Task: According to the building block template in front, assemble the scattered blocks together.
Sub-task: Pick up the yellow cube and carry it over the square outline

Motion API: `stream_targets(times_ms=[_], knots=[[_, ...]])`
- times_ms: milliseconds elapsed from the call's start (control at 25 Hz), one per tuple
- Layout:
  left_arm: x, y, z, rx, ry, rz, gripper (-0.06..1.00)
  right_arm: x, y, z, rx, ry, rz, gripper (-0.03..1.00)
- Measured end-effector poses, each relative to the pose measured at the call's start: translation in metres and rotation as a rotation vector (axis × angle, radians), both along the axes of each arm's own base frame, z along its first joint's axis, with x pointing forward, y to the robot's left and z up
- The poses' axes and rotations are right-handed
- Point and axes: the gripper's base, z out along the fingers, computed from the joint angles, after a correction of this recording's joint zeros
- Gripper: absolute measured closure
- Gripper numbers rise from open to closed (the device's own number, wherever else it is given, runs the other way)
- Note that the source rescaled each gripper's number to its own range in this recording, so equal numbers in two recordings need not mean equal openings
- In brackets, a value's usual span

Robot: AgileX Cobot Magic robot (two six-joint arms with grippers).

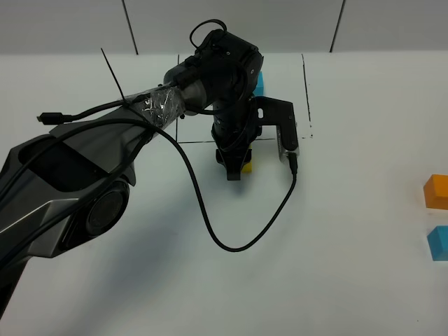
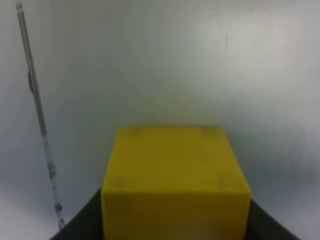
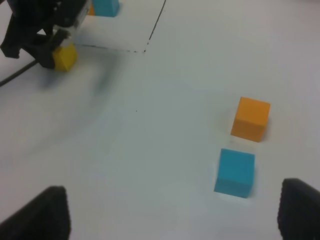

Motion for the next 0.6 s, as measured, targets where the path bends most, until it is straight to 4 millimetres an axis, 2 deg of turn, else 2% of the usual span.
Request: stream_targets(times_ms=[600], knots=[[0.0001,0.0001,0.0,0.001,-0.001,0.004,0.94,0.0,0.0,0.0,0.0,0.0,0.0,0.26]])
